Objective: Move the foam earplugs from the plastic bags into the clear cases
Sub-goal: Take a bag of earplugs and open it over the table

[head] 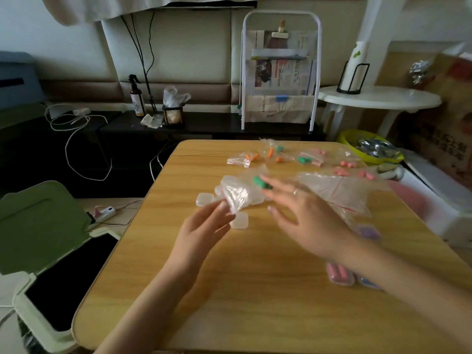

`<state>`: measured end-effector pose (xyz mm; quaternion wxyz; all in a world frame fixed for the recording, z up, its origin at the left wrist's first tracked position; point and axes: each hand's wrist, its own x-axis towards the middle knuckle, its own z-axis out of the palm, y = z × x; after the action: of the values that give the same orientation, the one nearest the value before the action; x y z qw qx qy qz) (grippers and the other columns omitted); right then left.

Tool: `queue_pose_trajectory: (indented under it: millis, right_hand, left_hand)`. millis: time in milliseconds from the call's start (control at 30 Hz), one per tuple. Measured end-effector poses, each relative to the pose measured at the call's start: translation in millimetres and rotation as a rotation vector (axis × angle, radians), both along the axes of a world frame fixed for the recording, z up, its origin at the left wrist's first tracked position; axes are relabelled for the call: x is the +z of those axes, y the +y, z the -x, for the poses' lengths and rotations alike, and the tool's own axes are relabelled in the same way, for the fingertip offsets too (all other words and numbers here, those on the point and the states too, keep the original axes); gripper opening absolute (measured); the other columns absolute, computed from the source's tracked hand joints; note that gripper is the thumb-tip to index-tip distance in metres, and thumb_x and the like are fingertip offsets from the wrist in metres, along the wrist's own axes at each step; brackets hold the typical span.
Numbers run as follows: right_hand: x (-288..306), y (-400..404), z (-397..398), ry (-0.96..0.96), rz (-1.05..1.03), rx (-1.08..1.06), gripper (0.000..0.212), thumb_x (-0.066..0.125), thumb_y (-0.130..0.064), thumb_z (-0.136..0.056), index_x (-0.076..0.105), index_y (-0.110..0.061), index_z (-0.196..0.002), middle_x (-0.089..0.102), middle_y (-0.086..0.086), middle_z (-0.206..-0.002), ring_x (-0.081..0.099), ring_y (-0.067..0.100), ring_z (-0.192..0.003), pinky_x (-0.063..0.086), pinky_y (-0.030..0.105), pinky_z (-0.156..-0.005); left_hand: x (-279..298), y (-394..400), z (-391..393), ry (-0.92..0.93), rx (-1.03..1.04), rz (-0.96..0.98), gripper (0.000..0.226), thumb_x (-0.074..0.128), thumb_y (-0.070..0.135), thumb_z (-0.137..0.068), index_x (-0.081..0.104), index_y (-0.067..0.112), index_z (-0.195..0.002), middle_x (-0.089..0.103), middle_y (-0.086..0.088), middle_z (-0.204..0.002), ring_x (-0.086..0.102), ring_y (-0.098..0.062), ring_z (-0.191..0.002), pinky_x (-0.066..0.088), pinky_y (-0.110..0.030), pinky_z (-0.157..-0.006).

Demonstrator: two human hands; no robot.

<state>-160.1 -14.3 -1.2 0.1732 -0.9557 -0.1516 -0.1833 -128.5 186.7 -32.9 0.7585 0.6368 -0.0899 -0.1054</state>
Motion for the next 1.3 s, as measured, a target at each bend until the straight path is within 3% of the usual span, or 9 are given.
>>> queue_pose_trajectory:
  millis: [100, 233, 367, 433, 567, 833, 933, 1100, 1300]
  right_hand:
    - [-16.8, 4.2, 35.3, 0.033, 0.023, 0.063, 0.041, 0.051, -0.026, -0.097, 0.047, -0.03, -0.138, 0.017, -0.029, -0.15, 0.021, -0.006, -0.134, 0.014, 0.005, -0.101]
    - [-31.7, 3.0, 49.5, 0.04, -0.111, 0.019, 0.02, 0.06, -0.024, -0.091, 0.073, -0.028, -0.106, 0.035, -0.025, -0.144, 0.034, -0.001, -0.134, 0.028, 0.018, -0.107]
    - [-24.2, 14.4, 53.9, 0.035, -0.417, 0.015, 0.01, 0.066, -0.021, -0.087, 0.071, -0.024, -0.095, 0.059, -0.019, -0.113, 0.055, -0.001, -0.102, 0.041, 0.009, -0.087]
    - [-19.1, 22.8, 56.1, 0.115, -0.622, 0.053, 0.009, 0.068, -0.027, -0.086, 0.068, -0.024, -0.094, 0.063, -0.013, -0.094, 0.061, 0.007, -0.088, 0.05, 0.018, -0.075]
    - [-18.4, 32.5, 57.2, 0.241, -0.851, 0.032, 0.032, 0.066, -0.051, -0.073, 0.063, -0.023, -0.089, 0.067, -0.003, -0.083, 0.066, 0.019, -0.079, 0.056, 0.043, -0.072]
    - [-17.1, 24.9, 52.2, 0.197, -0.926, -0.138, 0.018, 0.069, -0.032, -0.084, 0.062, -0.015, -0.081, 0.065, 0.003, -0.07, 0.066, 0.021, -0.068, 0.057, 0.038, -0.064]
    - [-17.2, 20.1, 51.9, 0.183, -0.929, -0.17, 0.016, 0.067, -0.025, -0.087, 0.06, -0.014, -0.078, 0.064, 0.003, -0.067, 0.066, 0.017, -0.063, 0.056, 0.033, -0.061]
    - [-13.1, 10.0, 48.8, 0.2, -1.002, -0.21, 0.011, 0.061, -0.017, -0.092, 0.065, -0.016, -0.082, 0.066, 0.001, -0.072, 0.065, 0.01, -0.06, 0.055, 0.025, -0.056]
    - [-15.6, 9.2, 49.4, 0.236, -0.927, -0.219, 0.013, 0.059, -0.018, -0.093, 0.067, -0.014, -0.084, 0.066, 0.002, -0.072, 0.065, 0.012, -0.061, 0.056, 0.028, -0.058]
  left_hand:
    - [4.8, 0.0, 10.1, 0.099, 0.05, 0.144, 0.02, 0.061, 0.014, -0.086, 0.067, 0.001, -0.099, 0.072, -0.012, -0.093, 0.07, -0.021, -0.091, 0.057, -0.027, -0.081]
    - [7.9, 0.0, 21.7, 0.118, 0.125, 0.098, 0.009, 0.064, 0.003, -0.085, 0.068, -0.001, -0.091, 0.072, -0.014, -0.087, 0.07, -0.02, -0.08, 0.059, -0.026, -0.074]
    - [13.4, -6.1, 27.3, -0.023, 0.173, -0.044, 0.012, 0.075, 0.004, -0.076, 0.068, 0.01, -0.069, 0.072, -0.009, -0.084, 0.068, -0.016, -0.073, 0.058, -0.025, -0.066]
    - [14.2, -13.0, 31.5, -0.176, 0.2, -0.214, 0.013, 0.079, 0.007, -0.072, 0.068, 0.012, -0.07, 0.072, -0.001, -0.078, 0.069, -0.015, -0.068, 0.057, -0.027, -0.063]
    - [11.5, -29.3, 38.5, -0.441, 0.204, -0.513, 0.022, 0.078, 0.007, -0.071, 0.063, 0.024, -0.069, 0.068, 0.011, -0.075, 0.064, -0.002, -0.067, 0.055, -0.029, -0.064]
    - [9.8, -49.5, 43.6, -0.653, 0.205, -0.641, 0.026, 0.071, 0.007, -0.075, 0.053, 0.026, -0.076, 0.06, 0.012, -0.08, 0.059, 0.002, -0.079, 0.051, -0.026, -0.061]
    - [11.9, -54.3, 43.4, -0.602, 0.147, -0.584, 0.024, 0.07, 0.005, -0.075, 0.057, 0.025, -0.077, 0.062, 0.01, -0.079, 0.062, 0.001, -0.077, 0.053, -0.024, -0.062]
    - [20.4, -54.6, 39.7, -0.339, -0.014, -0.34, 0.01, 0.074, 0.015, -0.078, 0.066, 0.019, -0.083, 0.07, 0.007, -0.083, 0.069, -0.01, -0.077, 0.055, -0.024, -0.07]
    - [14.5, -52.1, 39.9, -0.479, 0.084, -0.432, 0.011, 0.076, 0.016, -0.078, 0.067, 0.019, -0.073, 0.068, 0.009, -0.069, 0.065, -0.003, -0.068, 0.049, -0.014, -0.062]
